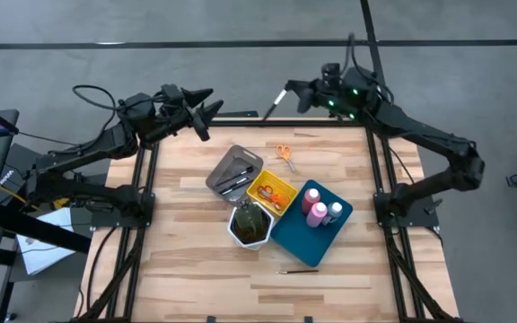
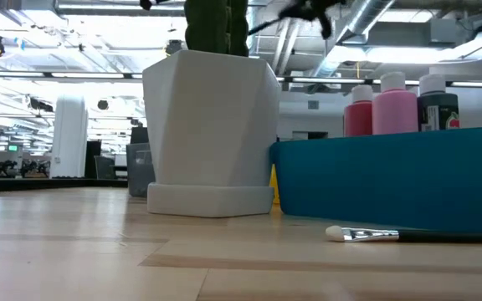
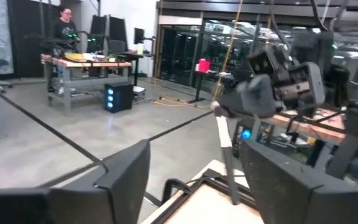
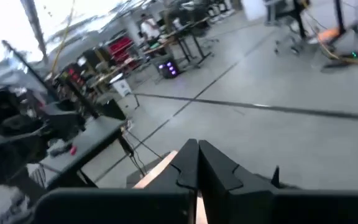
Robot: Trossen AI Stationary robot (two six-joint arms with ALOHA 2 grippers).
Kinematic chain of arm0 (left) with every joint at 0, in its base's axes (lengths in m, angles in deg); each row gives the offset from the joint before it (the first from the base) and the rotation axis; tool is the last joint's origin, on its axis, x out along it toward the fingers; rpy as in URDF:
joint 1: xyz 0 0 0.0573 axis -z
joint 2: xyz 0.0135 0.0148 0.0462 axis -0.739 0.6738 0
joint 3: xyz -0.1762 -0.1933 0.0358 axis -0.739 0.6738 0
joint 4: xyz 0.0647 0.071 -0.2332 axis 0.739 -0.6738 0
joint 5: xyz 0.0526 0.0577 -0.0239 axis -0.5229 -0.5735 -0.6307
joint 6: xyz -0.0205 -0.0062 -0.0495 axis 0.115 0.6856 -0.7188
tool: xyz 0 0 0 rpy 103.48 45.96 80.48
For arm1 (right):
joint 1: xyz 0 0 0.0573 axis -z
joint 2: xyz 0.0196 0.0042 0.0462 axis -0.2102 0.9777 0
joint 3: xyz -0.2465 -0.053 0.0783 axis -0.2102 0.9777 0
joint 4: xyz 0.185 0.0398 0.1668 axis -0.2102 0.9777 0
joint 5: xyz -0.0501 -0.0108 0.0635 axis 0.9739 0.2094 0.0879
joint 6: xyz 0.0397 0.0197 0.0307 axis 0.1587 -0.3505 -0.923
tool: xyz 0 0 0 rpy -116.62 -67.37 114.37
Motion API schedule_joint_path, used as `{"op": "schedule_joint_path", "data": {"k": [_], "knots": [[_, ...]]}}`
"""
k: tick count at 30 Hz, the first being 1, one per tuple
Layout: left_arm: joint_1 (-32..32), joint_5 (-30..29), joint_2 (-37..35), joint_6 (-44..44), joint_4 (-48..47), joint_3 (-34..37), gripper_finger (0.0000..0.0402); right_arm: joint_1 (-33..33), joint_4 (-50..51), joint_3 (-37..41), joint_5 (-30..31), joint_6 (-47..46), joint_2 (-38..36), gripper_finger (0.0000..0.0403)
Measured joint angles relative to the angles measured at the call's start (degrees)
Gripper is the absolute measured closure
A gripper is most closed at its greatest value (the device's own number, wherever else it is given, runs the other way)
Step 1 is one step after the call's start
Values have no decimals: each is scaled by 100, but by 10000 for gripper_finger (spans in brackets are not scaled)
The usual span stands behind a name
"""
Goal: Pick & Place Paint Supplies
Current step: Put the top makeup brush into the black bin
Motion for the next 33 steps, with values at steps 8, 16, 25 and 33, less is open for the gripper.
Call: {"op": "schedule_joint_path", "data": {"k": [8, 16, 25, 33], "knots": [[127, 223, 0, -157, -28, 0, 137, -292, 913, -2054, -399, 1001, 1194, 403], [130, 323, 0, -282, -164, 2, 148, -604, 2073, -4200, -523, 1951, 2406, 403], [127, 327, 0, -284, -171, 2, 148, -936, 2589, -5698, -528, 2611, 3252, 403], [125, 439, 0, -453, -239, 2, 148, -1101, 2523, -5727, -528, 2619, 3298, 403]]}}
